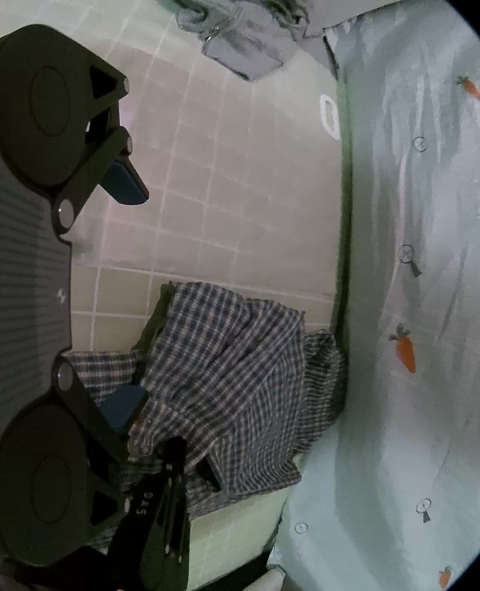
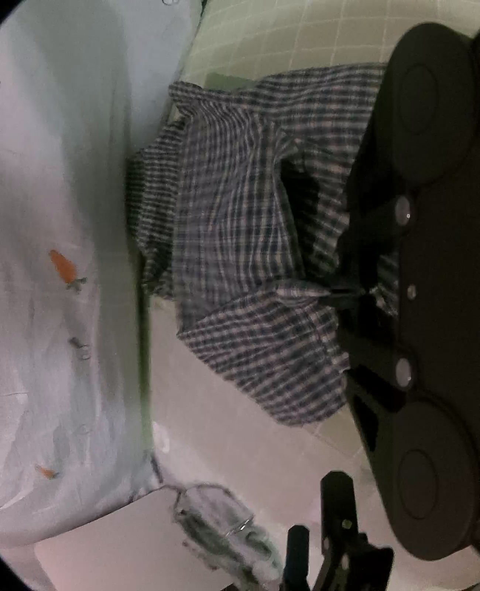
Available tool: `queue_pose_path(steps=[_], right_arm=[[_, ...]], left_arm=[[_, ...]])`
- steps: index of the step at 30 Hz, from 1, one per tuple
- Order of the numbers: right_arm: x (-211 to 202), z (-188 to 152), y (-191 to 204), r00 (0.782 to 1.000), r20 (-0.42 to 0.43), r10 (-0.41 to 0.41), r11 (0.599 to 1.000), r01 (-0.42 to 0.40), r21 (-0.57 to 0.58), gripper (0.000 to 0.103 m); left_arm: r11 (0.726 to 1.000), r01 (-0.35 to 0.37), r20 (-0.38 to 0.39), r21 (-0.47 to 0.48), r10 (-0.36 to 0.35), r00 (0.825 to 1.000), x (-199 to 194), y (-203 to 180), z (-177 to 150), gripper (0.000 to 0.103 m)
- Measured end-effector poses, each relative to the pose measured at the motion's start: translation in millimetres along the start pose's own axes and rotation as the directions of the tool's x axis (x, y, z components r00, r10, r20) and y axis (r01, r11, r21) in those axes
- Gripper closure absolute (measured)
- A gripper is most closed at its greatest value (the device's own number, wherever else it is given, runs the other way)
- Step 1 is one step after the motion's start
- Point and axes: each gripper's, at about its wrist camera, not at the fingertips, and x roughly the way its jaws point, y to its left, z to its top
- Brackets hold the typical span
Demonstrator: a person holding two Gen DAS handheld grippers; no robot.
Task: Fold clothes
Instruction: 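Smooth the folded shirt into a long strip with both grippers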
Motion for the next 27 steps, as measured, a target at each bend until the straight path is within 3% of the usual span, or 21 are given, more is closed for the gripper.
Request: queue_pose_path(steps=[5,17,27], right_arm=[[-49.2,-16.9,-1.9,0.998,0.068,0.015,0.997,-0.020,0.073,0.101],[-139.1,-97.5,-17.9,0.995,0.086,0.043,0.940,-0.070,0.335,0.101],[-179.1,-132.3,-16.5,0.996,0.090,0.011,0.928,-0.044,0.369,0.101]], left_arm=[[1.000,0.001,0.023,0.012,-0.001,1.000,-23.9,-8.5,-17.9,0.000],[0.998,0.037,-0.003,0.043,-0.037,0.999,-63.6,-37.3,-66.3,0.000],[0.996,0.058,-0.050,0.063,-0.054,0.997,-76.6,-55.3,-102.2,0.000]])
